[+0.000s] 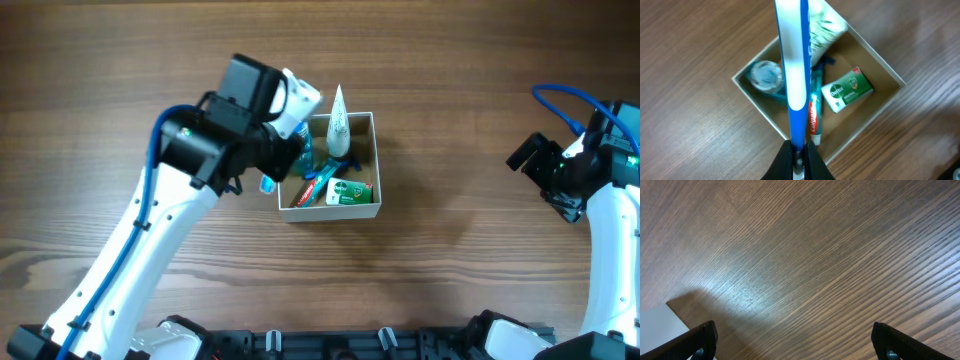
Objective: Pack container
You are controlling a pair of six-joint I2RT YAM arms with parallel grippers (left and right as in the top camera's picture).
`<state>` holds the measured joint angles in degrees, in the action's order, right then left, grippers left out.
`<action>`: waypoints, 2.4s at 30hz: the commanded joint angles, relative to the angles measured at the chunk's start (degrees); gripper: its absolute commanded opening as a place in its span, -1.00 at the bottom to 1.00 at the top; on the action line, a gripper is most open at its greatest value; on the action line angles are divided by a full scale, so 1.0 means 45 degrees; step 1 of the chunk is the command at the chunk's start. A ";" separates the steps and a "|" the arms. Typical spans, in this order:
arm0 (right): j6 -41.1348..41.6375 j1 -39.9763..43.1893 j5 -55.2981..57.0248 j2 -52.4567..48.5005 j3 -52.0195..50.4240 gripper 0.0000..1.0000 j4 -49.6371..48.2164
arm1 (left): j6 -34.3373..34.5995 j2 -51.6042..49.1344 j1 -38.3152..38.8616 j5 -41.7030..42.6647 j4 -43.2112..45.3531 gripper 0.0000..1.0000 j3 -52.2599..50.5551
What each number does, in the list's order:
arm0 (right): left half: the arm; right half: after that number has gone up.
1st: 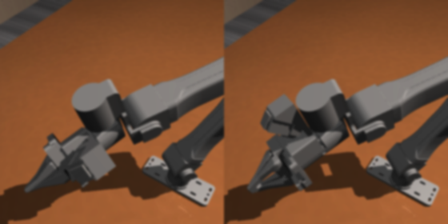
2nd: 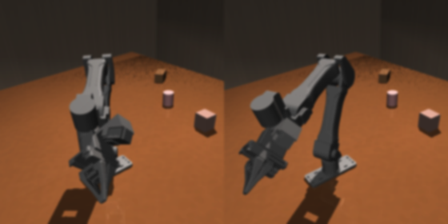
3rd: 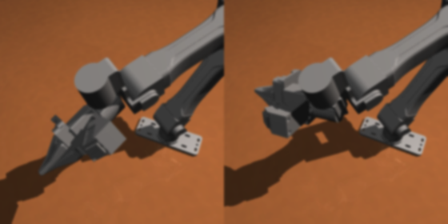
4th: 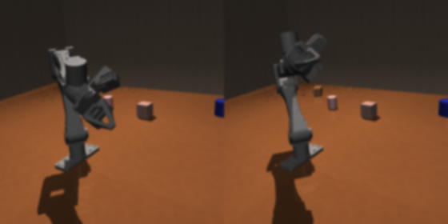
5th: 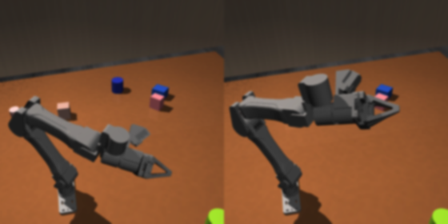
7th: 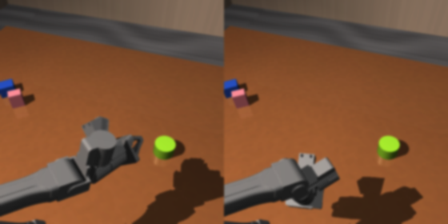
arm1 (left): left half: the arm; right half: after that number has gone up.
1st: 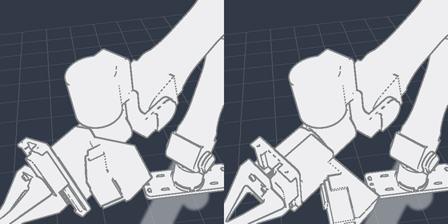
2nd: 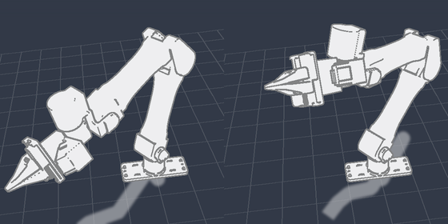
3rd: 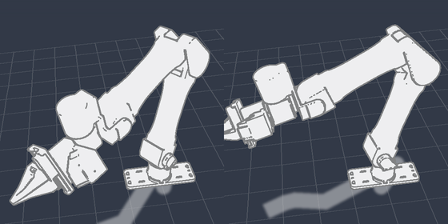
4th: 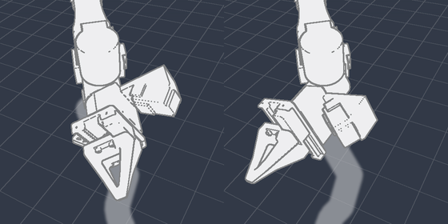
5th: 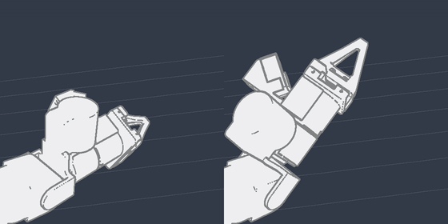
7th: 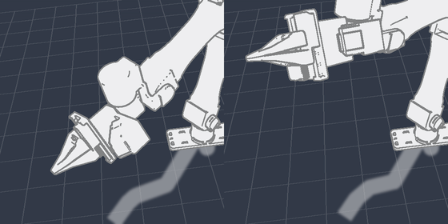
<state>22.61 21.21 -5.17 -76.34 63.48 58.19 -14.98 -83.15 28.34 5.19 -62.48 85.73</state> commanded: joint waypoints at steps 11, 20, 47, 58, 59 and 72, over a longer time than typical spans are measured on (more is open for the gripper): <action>-0.0170 0.0019 -0.0155 0.0058 -0.0063 1.00 -0.0068 | -0.3235 -0.0267 0.2268 -0.0709 0.0272 -0.92 0.0092; -0.0165 0.0019 -0.0155 0.0058 -0.0063 0.99 -0.0068 | -0.3298 -0.2404 0.2322 -0.0695 0.1243 -0.92 0.0092; -0.1967 -0.0180 -0.0165 0.0058 -0.0063 0.82 -0.0219 | 0.2089 0.0214 0.1666 -0.4410 0.0272 0.42 0.0097; -0.3075 -0.4464 0.0874 0.0019 0.0933 0.99 -0.2681 | 0.5965 0.0398 -0.3322 -0.3876 0.0874 0.99 0.0092; -0.3434 -0.4847 0.1010 -0.0019 0.0928 1.00 -0.3055 | 0.6232 0.0316 -0.3657 -0.3614 0.0981 1.00 0.0092; -0.3934 -0.5639 0.0903 0.1758 0.0937 0.99 -0.3740 | 0.6373 0.1132 -0.4760 -0.3065 0.0466 1.00 0.0092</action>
<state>3.11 -4.10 -2.48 -75.09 66.30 39.51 12.91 -82.50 6.68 -10.17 -59.40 85.89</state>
